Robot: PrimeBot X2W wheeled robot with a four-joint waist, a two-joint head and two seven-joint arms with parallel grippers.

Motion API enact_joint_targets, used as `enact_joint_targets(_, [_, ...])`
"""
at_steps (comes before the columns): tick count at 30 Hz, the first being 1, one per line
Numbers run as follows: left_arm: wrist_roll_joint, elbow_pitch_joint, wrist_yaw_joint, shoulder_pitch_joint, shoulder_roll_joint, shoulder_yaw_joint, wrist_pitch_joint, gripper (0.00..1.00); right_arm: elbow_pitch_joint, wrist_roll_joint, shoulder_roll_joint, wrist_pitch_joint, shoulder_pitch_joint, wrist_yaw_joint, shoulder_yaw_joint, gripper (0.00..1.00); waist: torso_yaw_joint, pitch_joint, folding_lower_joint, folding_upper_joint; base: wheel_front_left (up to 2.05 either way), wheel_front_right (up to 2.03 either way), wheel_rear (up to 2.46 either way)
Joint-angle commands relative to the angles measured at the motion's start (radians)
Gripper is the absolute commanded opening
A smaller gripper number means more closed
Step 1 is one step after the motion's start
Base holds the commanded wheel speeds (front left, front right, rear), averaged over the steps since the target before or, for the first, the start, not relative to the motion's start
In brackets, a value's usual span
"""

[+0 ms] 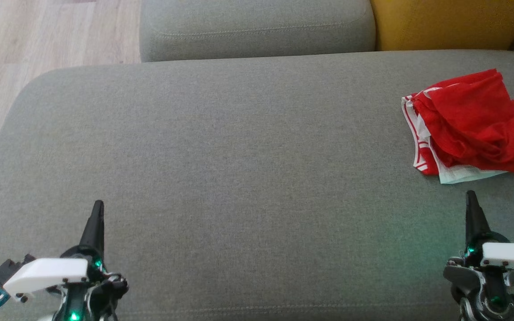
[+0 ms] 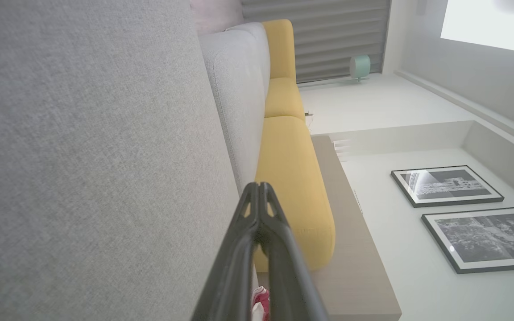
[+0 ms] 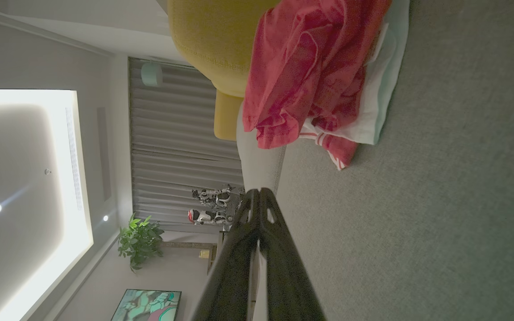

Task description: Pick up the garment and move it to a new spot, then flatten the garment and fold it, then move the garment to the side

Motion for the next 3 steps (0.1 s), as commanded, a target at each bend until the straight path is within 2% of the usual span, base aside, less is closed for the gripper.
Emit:
enact_joint_targets(1, [-0.026, -0.026, -0.007, -0.061, 0.016, 0.039, 0.010, 0.00, -0.040, 0.033, -0.005, 0.013, -0.050, 0.006, 0.012, 0.00, -0.001, 0.000, 0.0000, -0.0001, 0.00, 0.00, 0.00])
enact_joint_targets(3, [-0.045, -0.024, -0.010, -0.064, 0.016, 0.044, 0.017, 0.00, -0.040, 0.056, -0.005, 0.019, -0.051, 0.006, 0.010, 0.00, -0.002, 0.000, 0.0000, -0.0001, 0.00, 0.00, 0.00])
